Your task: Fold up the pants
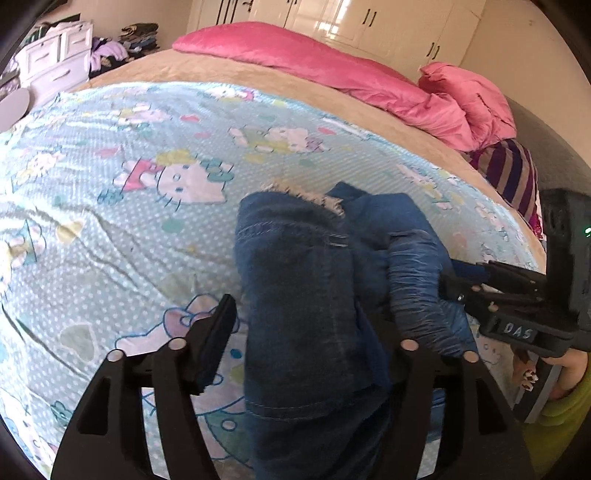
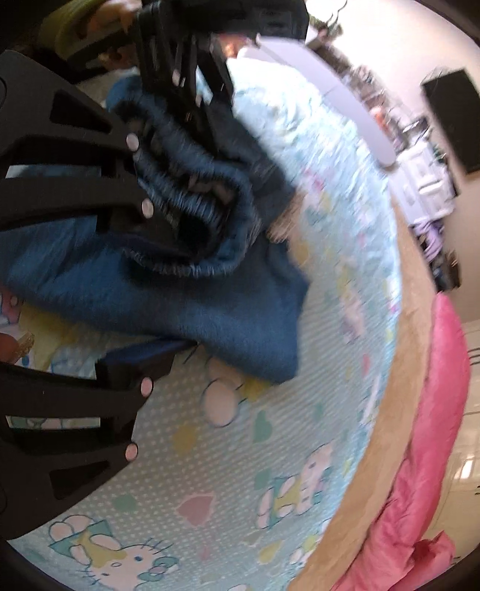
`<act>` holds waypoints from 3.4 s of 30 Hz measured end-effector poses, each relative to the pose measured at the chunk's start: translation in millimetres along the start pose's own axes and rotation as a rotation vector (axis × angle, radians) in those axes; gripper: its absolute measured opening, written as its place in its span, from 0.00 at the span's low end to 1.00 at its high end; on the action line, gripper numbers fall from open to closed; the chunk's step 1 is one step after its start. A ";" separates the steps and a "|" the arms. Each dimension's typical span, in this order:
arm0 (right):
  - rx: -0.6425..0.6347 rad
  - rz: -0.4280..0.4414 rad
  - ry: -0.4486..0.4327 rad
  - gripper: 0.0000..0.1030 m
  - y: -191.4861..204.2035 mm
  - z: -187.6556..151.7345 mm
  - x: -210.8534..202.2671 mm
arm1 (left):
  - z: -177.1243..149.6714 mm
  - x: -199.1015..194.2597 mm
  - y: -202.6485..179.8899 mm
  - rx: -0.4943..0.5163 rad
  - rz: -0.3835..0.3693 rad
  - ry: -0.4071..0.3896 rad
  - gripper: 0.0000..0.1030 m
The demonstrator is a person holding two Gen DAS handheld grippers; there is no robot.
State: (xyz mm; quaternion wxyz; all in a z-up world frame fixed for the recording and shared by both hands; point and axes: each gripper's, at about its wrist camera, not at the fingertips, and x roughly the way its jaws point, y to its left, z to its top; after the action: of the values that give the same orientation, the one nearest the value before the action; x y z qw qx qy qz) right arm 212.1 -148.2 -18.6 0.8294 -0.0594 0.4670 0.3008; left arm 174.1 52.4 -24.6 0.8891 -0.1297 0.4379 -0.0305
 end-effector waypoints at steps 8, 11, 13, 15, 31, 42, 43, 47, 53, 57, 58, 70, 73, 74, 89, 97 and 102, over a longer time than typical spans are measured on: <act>0.020 -0.008 -0.014 0.44 -1.2 -4.4 -0.9 | -4.2 4.9 3.9 -0.010 0.004 0.009 0.65; 0.028 -0.012 -0.041 0.48 -1.3 -6.2 -10.6 | -4.8 -0.8 2.4 -0.007 0.004 -0.001 0.64; 0.030 -0.012 -0.064 0.53 -1.1 -9.1 -19.3 | -6.5 -7.2 2.5 -0.008 0.002 -0.013 0.64; 0.037 -0.010 -0.095 0.60 -0.2 -12.8 -30.3 | -7.5 -15.2 2.2 -0.014 -0.006 -0.028 0.64; 0.004 -0.092 -0.348 0.91 23.9 -51.2 -136.7 | -24.1 -100.6 -15.1 0.010 0.011 -0.162 0.96; 0.003 -0.109 -0.387 0.91 37.4 -83.7 -176.4 | -60.7 -142.1 -29.5 0.037 0.036 -0.199 0.96; 0.006 -0.108 -0.388 0.91 38.5 -87.1 -179.1 | -63.3 -143.8 -30.5 0.039 0.038 -0.197 0.96; 0.005 -0.108 -0.393 0.91 44.1 -98.8 -186.1 | -75.6 -150.1 -36.1 0.056 0.036 -0.188 0.96; 0.027 -0.103 -0.352 0.91 49.8 -118.1 -182.1 | -94.8 -151.8 -39.1 0.048 0.019 -0.147 0.96; 0.021 -0.115 -0.309 0.91 54.6 -131.1 -175.0 | -109.5 -148.1 -38.1 0.048 0.030 -0.119 0.96; 0.022 -0.112 -0.299 0.91 55.5 -134.4 -172.7 | -115.0 -145.7 -37.4 0.052 0.031 -0.107 0.96; 0.030 -0.062 -0.246 0.91 64.4 -150.1 -154.7 | -134.2 -135.1 -34.6 0.048 0.056 -0.060 0.96; 0.030 -0.061 -0.251 0.91 64.3 -149.6 -156.8 | -133.5 -135.8 -35.6 0.047 0.061 -0.059 0.96; 0.031 -0.063 -0.251 0.91 64.5 -149.7 -156.9 | -133.4 -136.4 -35.7 0.046 0.062 -0.060 0.96; 0.008 -0.039 -0.243 0.91 71.0 -147.5 -157.3 | -134.3 -140.9 -34.2 0.032 0.078 -0.058 0.96; 0.018 -0.044 -0.245 0.91 69.7 -146.6 -157.8 | -133.9 -142.2 -35.7 0.038 0.080 -0.062 0.96; 0.018 -0.041 -0.244 0.91 69.5 -147.4 -158.5 | -134.0 -142.7 -36.3 0.038 0.083 -0.063 0.96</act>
State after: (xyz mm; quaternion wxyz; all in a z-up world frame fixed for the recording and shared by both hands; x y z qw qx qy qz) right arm 3.9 -218.0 40.4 0.8866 -0.0245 0.3637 0.2847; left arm -16.9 13.9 16.6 0.9053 -0.0954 0.4139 0.0024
